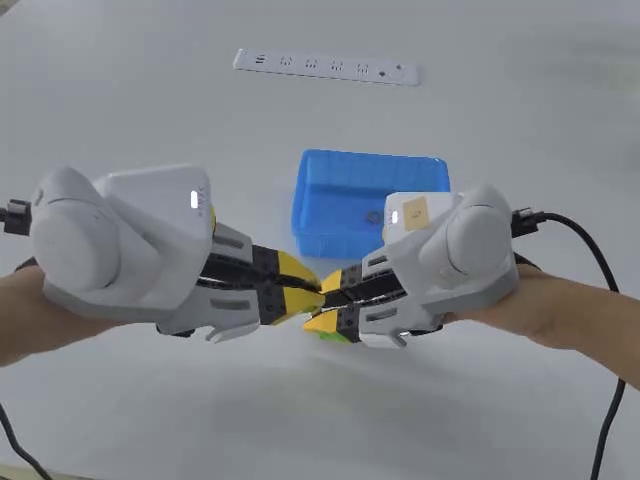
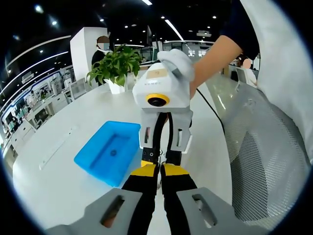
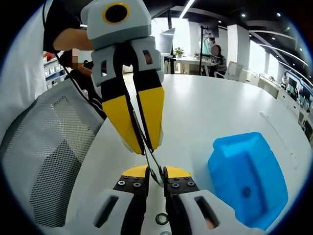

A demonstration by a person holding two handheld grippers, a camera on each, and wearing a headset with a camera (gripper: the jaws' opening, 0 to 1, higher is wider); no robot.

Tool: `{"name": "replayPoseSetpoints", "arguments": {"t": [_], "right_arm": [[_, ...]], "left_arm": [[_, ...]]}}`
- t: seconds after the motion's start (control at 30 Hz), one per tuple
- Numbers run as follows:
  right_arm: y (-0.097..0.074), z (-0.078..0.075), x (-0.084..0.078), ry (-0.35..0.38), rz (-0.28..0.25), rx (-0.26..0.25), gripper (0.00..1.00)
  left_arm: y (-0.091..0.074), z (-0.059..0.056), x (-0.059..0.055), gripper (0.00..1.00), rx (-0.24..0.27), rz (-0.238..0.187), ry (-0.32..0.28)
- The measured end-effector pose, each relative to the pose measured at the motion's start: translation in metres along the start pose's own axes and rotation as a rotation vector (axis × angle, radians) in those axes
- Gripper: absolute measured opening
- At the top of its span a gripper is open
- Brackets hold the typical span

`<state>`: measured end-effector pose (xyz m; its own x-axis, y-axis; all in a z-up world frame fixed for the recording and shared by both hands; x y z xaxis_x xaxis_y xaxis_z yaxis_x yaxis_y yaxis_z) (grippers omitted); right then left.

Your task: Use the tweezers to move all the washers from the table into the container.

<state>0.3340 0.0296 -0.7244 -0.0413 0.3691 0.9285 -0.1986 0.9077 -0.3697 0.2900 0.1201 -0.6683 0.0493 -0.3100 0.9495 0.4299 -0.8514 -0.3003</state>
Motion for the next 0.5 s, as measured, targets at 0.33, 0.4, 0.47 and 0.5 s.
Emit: {"name": "replayPoseSetpoints", "arguments": {"t": [0.33,0.4,0.47,0.5], "right_arm": [[0.0007,-0.0008,-0.002,-0.085,0.019,-0.019,0.1],[0.001,-0.0009,-0.0024,-0.087,0.021,-0.022,0.1],[0.0013,-0.002,-0.0031,-0.084,0.02,-0.028,0.1],[0.0013,-0.0022,-0.0031,-0.083,0.02,-0.033,0.1]], "left_arm": [[0.0029,0.0023,-0.0001,0.07,0.004,0.007,0.006],[0.0035,0.0025,-0.0006,0.07,0.007,0.01,0.005],[0.0036,0.0026,-0.0011,0.07,0.009,0.013,0.007],[0.0038,0.0031,-0.0015,0.07,0.015,0.023,0.017]]}}
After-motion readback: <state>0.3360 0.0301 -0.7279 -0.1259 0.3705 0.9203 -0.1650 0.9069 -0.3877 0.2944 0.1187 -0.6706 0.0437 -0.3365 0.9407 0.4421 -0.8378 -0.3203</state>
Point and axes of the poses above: the centre of the closed fingertips' face, and the gripper's own axes: y roughly forward along the fingers, z roughly to its left, x roughly out of its top, the point moved 8 cm from there along -y, roughly backward along the fingers, and after that the axes turned 15 degrees about -z, right-handed, at the moved point
